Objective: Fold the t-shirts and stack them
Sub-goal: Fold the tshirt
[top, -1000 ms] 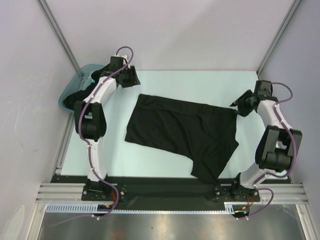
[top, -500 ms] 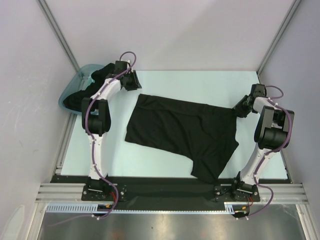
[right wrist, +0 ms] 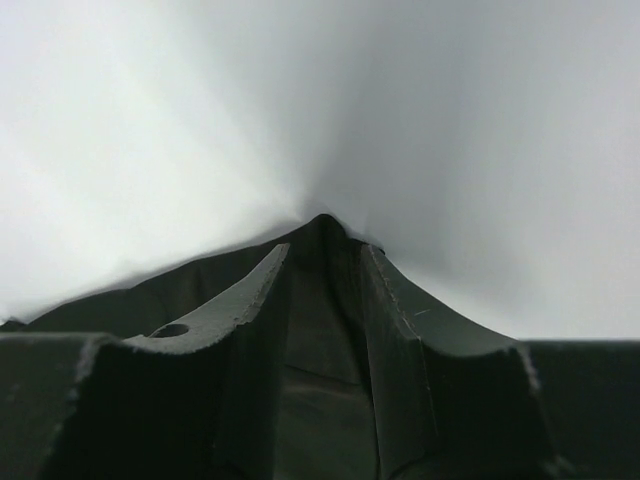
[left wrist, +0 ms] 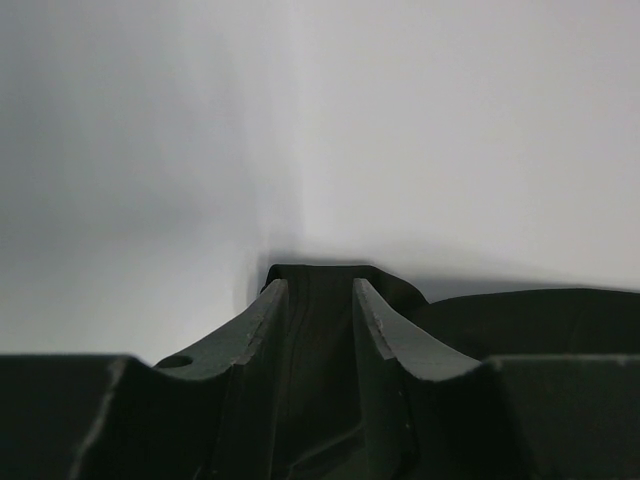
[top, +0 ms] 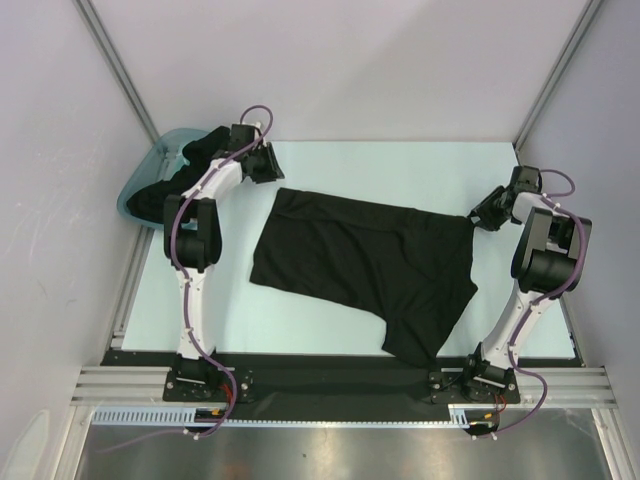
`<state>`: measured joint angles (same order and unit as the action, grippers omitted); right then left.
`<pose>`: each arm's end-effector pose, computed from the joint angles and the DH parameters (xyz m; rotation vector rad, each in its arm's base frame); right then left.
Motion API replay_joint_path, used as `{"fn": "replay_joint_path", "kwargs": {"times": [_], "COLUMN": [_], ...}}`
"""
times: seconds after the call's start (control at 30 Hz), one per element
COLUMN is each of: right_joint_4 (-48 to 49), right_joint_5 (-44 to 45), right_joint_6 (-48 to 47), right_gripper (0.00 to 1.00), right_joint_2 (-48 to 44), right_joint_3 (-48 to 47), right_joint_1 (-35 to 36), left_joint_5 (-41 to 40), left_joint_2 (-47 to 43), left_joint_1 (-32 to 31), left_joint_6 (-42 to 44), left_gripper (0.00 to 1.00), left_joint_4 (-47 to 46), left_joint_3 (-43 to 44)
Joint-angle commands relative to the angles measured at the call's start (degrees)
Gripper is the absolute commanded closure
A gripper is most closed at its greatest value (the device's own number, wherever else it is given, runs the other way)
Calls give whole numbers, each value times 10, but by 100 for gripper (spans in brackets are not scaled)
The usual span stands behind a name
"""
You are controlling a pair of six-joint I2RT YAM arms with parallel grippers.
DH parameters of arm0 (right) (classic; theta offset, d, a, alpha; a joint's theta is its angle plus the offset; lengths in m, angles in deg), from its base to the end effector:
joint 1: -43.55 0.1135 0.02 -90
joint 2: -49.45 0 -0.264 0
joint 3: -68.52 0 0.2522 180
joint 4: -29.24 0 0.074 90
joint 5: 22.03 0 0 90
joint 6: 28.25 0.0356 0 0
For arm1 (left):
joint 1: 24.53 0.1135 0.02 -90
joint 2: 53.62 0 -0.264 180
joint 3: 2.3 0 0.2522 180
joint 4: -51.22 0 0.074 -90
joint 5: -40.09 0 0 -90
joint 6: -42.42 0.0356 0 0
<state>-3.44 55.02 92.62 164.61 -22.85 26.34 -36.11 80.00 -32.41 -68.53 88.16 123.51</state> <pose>0.4065 -0.1175 0.1601 0.9636 2.3751 0.3804 0.5229 -0.0809 0.1939 -0.1518 2.3807 -0.5264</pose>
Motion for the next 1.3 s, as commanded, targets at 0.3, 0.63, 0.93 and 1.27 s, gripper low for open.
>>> {"fn": "replay_joint_path", "kwargs": {"times": [0.3, 0.63, 0.93, 1.27], "right_joint_4": [-3, -5, 20, 19], "right_joint_5": [21, -9, -24, -21], "right_joint_6": [1, 2, 23, 13], "right_gripper": [62, 64, 69, 71], "right_joint_2": [-17, -12, 22, 31], "right_joint_3": [-33, -33, -31, -26], "right_joint_1": [-1, 0, 4, 6], "left_joint_5": [10, 13, 10, 10], "left_joint_2": [-20, -20, -20, -21], "left_joint_1": [-3, -3, -3, -3], "left_joint_6": [1, -3, 0, -1], "left_gripper": [64, 65, 65, 64], "left_joint_4": [-20, -24, -18, -18], "left_joint_3": [-17, -17, -17, -16]}}
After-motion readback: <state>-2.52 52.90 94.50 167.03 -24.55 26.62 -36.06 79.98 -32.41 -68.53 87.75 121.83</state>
